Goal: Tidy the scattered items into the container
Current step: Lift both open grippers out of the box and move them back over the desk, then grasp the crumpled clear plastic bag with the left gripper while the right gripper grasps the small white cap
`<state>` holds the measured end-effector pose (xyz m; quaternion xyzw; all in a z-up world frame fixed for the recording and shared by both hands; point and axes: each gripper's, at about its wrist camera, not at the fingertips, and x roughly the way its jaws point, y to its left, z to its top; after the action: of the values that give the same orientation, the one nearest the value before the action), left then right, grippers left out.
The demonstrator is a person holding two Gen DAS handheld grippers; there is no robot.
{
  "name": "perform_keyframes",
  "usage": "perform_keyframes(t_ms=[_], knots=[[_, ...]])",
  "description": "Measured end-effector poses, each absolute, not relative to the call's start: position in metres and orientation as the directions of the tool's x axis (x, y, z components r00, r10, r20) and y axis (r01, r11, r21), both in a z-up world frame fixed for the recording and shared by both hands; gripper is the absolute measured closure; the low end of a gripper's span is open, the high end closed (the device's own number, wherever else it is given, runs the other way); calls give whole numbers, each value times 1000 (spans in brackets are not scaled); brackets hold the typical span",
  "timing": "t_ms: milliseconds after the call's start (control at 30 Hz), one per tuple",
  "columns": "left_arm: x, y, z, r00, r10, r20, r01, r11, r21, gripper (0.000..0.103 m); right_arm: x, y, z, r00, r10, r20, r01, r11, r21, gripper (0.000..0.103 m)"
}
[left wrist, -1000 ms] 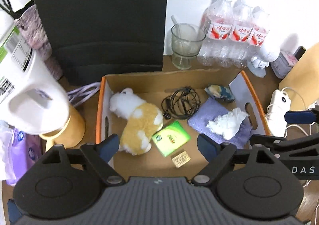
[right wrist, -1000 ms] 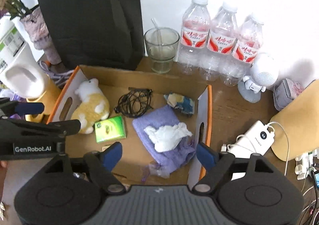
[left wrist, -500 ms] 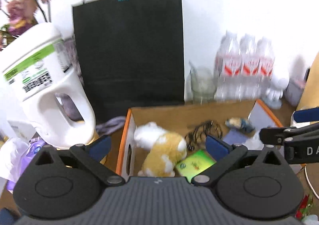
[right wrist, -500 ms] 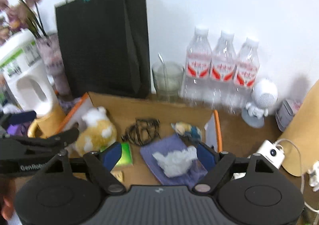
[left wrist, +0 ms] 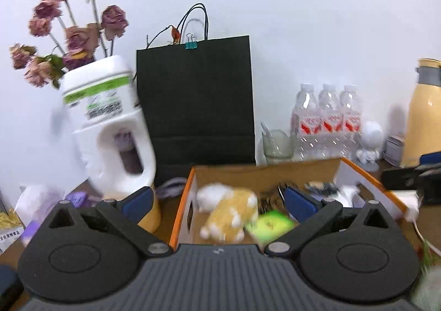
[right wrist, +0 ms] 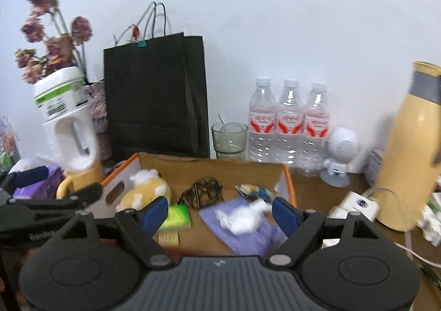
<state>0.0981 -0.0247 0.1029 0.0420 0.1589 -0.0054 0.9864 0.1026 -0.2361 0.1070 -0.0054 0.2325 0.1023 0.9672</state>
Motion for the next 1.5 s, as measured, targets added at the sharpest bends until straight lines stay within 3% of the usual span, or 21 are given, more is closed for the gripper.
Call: perform_keyframes(t_ms=[200,333,400,467,533,600,667,833,933,967,1000,1067,1167,1333,1400,1433,1467,1500], knots=[[11,-12,70,927,-113,-357,153,985,84,0,-6,-268,70,866,175,-469,-155,985,82,15],[-15,-25,52,875,-234,-424,266,964,16,0,-56,-278,45,879,113,-464,-110,993,34,15],[-15,-39,52,854,-318,-412,348,938,-4,0,-58,-284,40,881,44,-472,-57,998,-14,16],[-10,-58,53,844,-366,-391,406,914,21,0,-50,-294,35,867,3,-498,-16,1000,-23,22],[-1,-78,54,829,-413,-377,459,888,36,0,-42,-306,27,846,-9,-533,16,1000,7,42],[8,-96,52,802,-451,-391,497,868,19,0,-34,-315,18,825,8,-565,16,999,38,51],[15,-116,50,763,-498,-412,545,839,-6,2,-30,-314,10,813,3,-582,17,999,28,51],[32,-146,39,721,-505,-474,559,828,-31,21,-21,-312,-3,799,31,-600,-7,999,42,57],[45,-153,32,690,-502,-522,556,829,-62,41,-16,-314,-6,797,41,-603,-8,998,57,63],[48,-153,31,676,-508,-535,555,828,-84,52,-14,-314,-7,794,44,-606,-11,998,58,68],[52,-153,29,655,-518,-550,558,822,-110,73,-11,-313,-9,788,46,-614,-15,998,55,75],[56,-153,24,621,-525,-582,563,816,-135,99,-12,-312,-10,791,47,-611,-21,999,50,75],[49,-146,22,655,-502,-565,545,831,-106,101,-14,-310,-11,794,57,-605,-37,998,46,75],[36,-129,32,687,-485,-541,511,852,-115,101,-18,-309,-9,802,73,-592,-33,996,77,75],[32,-125,35,701,-479,-528,509,855,-100,96,-22,-310,-5,812,71,-580,-28,996,82,75],[31,-125,35,715,-470,-517,500,861,-92,86,-25,-311,-3,817,68,-573,-25,996,83,75],[32,-126,35,723,-462,-514,495,865,-81,44,-27,-312,-1,822,61,-567,-15,996,86,75],[33,-131,36,727,-449,-519,496,867,-55,14,-29,-313,1,824,57,-564,-8,996,88,75]])
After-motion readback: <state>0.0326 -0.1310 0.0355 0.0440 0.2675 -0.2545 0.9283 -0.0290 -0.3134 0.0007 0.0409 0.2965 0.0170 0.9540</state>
